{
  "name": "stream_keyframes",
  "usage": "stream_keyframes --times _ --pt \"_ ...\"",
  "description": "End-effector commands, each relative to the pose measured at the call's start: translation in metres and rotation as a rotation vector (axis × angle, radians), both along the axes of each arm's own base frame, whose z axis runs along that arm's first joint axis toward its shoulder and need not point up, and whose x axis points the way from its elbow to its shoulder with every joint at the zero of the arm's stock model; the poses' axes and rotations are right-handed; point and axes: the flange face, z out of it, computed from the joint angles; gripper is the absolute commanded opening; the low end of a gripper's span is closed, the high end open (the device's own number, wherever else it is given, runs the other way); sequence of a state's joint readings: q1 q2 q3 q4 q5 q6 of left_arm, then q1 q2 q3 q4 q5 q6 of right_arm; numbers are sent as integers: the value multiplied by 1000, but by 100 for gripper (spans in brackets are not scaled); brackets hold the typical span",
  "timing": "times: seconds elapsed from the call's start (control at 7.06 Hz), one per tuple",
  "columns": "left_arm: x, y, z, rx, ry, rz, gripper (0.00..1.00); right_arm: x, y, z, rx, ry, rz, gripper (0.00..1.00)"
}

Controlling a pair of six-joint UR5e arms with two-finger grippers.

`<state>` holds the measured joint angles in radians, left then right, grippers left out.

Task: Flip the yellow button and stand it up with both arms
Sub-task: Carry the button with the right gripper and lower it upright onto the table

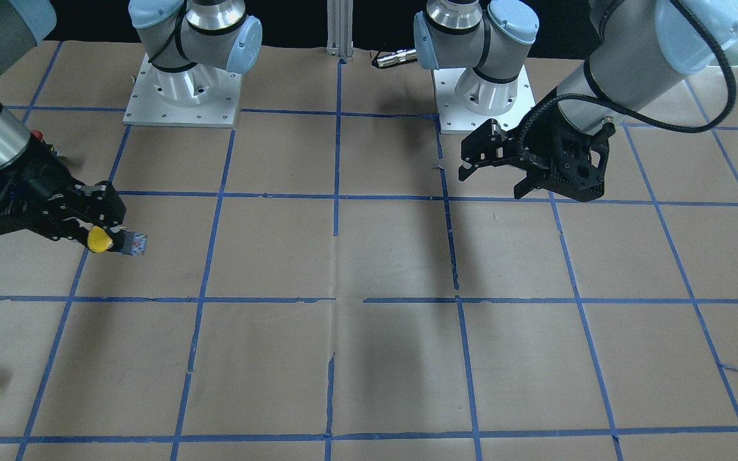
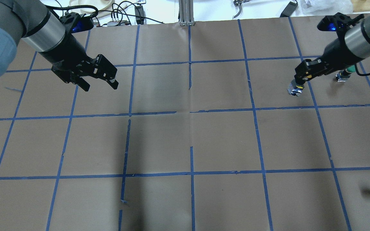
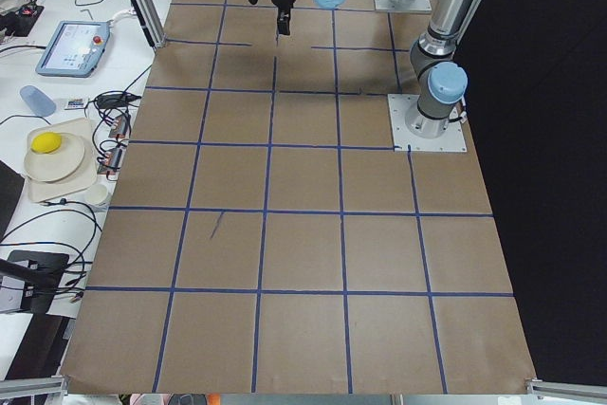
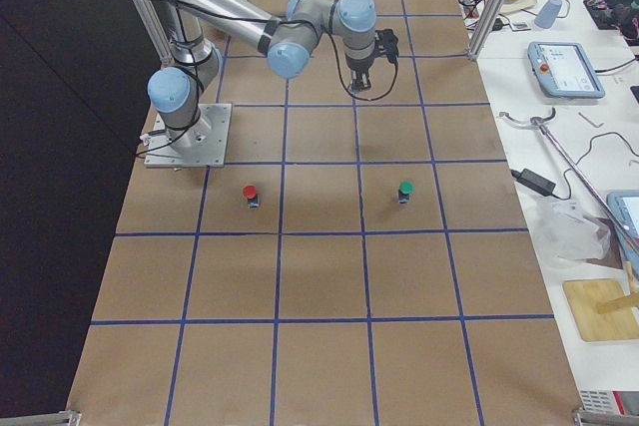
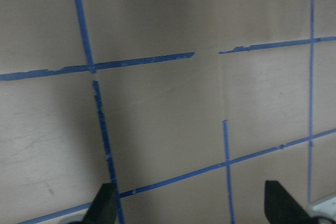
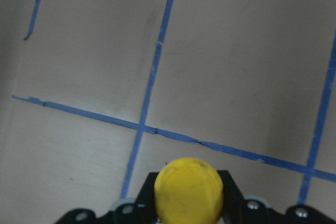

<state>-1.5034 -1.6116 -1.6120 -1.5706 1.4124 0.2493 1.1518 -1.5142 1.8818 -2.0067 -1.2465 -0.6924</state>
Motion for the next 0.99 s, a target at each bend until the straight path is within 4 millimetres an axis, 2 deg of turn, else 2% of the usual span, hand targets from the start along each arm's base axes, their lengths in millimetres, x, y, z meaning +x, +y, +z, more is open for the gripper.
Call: stream_keyframes --times 0.0,0.28,0.42,0.57,0.85 --pt "-11 -1 7 -38 -117 -46 100 -76 27 -37 -155 107 274 20" --pt "-10 -6 9 -45 -115 126 100 -142 45 -65 -242 128 462 20" --pt "-8 -9 8 -57 -110 137 100 -166 51 -85 -258 120 543 20" --pt "-8 -10 7 -49 -113 190 100 -185 63 -95 -274 117 577 20" --pt "-8 -11 7 -47 -119 243 100 -223 86 -100 -331 184 741 20"
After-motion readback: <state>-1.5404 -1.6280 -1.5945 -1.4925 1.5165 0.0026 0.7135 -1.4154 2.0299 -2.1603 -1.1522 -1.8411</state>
